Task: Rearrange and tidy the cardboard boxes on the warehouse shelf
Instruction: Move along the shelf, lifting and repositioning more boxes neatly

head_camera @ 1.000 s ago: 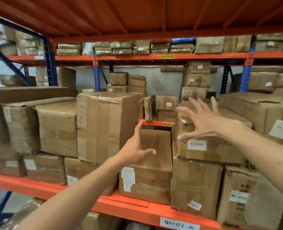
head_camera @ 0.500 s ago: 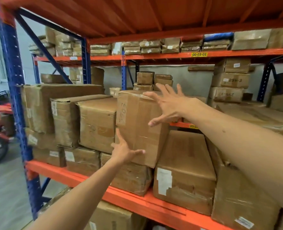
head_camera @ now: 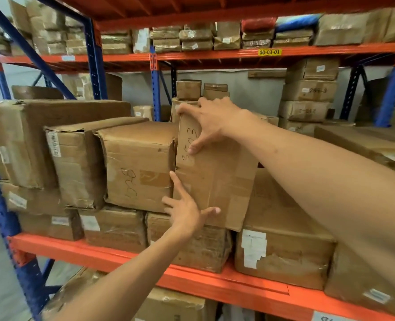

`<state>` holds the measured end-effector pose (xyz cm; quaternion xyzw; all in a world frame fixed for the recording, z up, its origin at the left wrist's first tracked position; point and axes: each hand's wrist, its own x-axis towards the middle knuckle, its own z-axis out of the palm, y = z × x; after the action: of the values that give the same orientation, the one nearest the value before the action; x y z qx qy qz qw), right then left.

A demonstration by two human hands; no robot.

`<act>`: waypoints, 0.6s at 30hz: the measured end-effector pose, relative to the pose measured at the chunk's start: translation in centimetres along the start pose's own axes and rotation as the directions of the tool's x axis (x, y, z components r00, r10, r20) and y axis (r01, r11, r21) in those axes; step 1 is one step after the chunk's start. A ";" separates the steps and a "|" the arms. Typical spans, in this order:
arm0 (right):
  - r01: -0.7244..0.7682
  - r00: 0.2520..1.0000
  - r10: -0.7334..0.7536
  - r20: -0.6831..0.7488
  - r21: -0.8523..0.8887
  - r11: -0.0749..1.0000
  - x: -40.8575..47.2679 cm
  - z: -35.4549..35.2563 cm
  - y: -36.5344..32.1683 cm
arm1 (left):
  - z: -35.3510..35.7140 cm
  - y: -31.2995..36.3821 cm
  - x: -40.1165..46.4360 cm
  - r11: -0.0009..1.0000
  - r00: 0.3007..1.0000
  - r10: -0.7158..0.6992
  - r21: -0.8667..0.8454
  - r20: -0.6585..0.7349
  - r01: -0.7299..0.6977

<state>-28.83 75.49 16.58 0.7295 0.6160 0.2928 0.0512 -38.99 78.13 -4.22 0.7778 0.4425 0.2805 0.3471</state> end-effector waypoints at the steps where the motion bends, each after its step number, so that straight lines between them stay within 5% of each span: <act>1: -0.008 1.000 0.008 -0.014 0.007 1.000 -0.2 0.2 0.3 | 0.3 -0.1 0.1 1.000 0.999 0.021 0.006 -0.026 -0.021; 10: -0.147 0.974 0.179 -0.140 0.208 0.967 -5.0 1.5 5.5 | 1.2 -2.0 1.0 0.950 0.943 0.262 -0.118 -0.204 -0.289; 14: -0.250 0.918 0.343 -0.199 0.380 0.890 -10.0 3.5 8.4 | 1.2 0.0 1.7 0.893 0.912 0.350 -0.217 -0.213 -0.393; 18: -0.302 0.845 0.473 -0.248 0.510 0.806 -14.3 5.9 10.2 | 1.2 1.9 2.7 0.869 0.872 0.455 -0.125 -0.181 -0.479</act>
<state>-18.01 61.52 10.96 0.7657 0.5000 0.2754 -0.2965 -35.93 79.47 -3.04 0.8077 0.2401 0.4479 0.2990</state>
